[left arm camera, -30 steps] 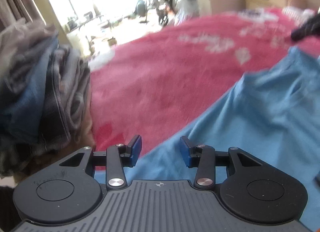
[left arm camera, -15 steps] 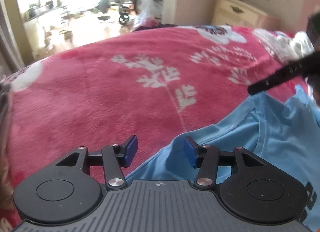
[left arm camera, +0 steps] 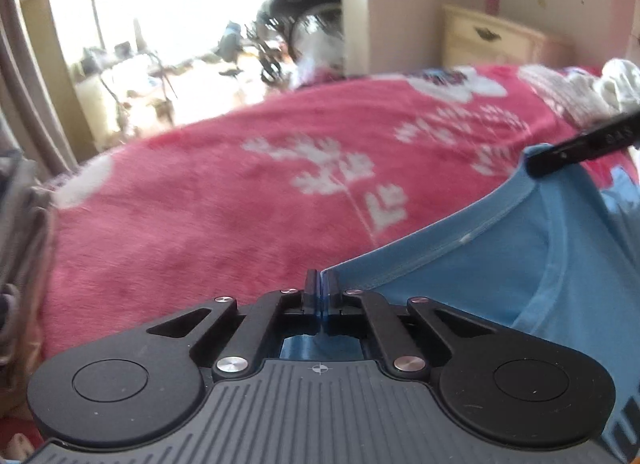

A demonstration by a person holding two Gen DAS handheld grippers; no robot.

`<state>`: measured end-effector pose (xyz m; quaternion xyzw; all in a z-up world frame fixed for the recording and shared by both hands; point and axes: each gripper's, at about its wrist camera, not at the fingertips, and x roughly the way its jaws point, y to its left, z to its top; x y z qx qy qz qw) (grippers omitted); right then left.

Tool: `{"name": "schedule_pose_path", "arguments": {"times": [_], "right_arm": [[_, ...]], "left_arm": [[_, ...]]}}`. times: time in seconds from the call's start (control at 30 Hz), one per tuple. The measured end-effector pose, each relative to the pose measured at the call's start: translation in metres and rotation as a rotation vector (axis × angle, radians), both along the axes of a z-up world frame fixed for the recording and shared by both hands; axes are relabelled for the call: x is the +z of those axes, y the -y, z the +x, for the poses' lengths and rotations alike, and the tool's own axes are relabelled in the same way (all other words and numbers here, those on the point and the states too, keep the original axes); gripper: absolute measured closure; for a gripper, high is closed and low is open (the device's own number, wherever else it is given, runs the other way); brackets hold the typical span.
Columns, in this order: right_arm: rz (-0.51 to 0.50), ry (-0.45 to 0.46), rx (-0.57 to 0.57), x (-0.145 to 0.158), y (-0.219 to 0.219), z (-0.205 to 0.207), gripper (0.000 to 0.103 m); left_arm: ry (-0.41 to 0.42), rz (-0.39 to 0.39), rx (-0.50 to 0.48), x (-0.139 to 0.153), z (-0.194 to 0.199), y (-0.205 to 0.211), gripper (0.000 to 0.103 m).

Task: Fold clothes

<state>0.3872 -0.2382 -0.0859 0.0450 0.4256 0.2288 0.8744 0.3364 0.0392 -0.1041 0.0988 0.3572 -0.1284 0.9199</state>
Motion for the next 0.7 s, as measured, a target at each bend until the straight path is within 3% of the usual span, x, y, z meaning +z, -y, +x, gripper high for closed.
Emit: {"name": "schedule_pose_path", "arguments": {"times": [0.07, 0.27, 0.37, 0.4, 0.43, 0.5, 0.53, 0.6, 0.7], "right_arm": [[0.005, 0.038, -0.017, -0.002, 0.002, -0.004, 0.095], [0.002, 0.041, -0.056, -0.025, -0.001, 0.004, 0.094], [0.067, 0.017, -0.105, -0.026, 0.009, 0.008, 0.089], [0.090, 0.008, -0.123, -0.025, 0.013, 0.009, 0.088], [0.113, -0.001, -0.140, -0.025, 0.017, 0.010, 0.081], [0.159, -0.018, -0.174, -0.025, 0.024, 0.013, 0.059], [0.182, -0.027, -0.192, -0.025, 0.028, 0.014, 0.048], [0.212, -0.026, -0.224, -0.018, 0.038, 0.016, 0.044], [0.145, -0.003, -0.268, 0.019, 0.069, -0.001, 0.041]], "left_arm": [[0.011, 0.018, 0.008, -0.002, -0.001, 0.000, 0.103], [0.001, 0.074, 0.031, -0.018, 0.005, 0.010, 0.102], [-0.022, 0.071, 0.047, -0.023, 0.010, 0.010, 0.099], [-0.026, 0.060, 0.054, -0.023, 0.012, 0.009, 0.093], [-0.032, 0.045, 0.064, -0.020, 0.013, 0.006, 0.080], [-0.037, 0.008, 0.087, -0.016, 0.014, -0.001, 0.060], [-0.039, -0.010, 0.098, -0.013, 0.015, -0.004, 0.057], [-0.031, -0.038, 0.114, -0.007, 0.014, -0.010, 0.052], [-0.027, -0.050, 0.137, 0.004, 0.010, -0.017, 0.044]]}}
